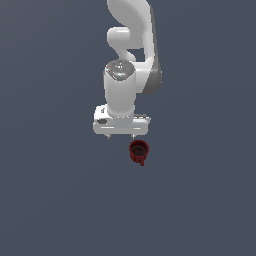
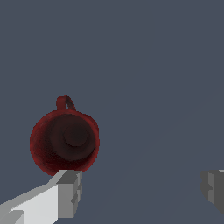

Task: Pick up the object and move it to a goal position.

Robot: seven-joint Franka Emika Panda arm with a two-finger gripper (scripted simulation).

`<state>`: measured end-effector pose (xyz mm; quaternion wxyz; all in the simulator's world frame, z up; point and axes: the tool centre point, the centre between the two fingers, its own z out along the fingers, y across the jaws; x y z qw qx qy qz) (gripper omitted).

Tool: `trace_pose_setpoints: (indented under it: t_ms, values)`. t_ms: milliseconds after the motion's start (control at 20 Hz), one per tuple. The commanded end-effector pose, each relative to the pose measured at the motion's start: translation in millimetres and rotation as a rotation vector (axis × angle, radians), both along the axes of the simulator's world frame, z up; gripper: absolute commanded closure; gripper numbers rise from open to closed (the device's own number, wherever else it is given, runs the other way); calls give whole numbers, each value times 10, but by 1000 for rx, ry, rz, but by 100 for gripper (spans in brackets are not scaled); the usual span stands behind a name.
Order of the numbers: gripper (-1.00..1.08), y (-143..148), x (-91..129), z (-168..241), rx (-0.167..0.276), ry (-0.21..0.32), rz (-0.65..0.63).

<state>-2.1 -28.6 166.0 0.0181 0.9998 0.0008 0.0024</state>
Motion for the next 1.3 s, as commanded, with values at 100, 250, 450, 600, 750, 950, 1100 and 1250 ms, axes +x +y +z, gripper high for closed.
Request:
trace_pose_setpoints:
  t_ms: [100, 250, 450, 600, 750, 950, 1100, 1250]
  values:
    - [-60, -13, -1, -2, -2, 1, 2]
    - [-60, -70, -7, -11, -13, 6, 12]
    - [-60, -84, -9, -14, -16, 7, 14]
    - [-60, -83, -9, -12, -16, 7, 15]
    - [-60, -79, -4, -17, -16, 7, 4]
    - [-60, -58, 10, -31, -14, 7, -27]
    - [-60, -33, 26, -47, -13, 6, -63]
    - [-60, -1, 46, -68, -11, 6, -109]
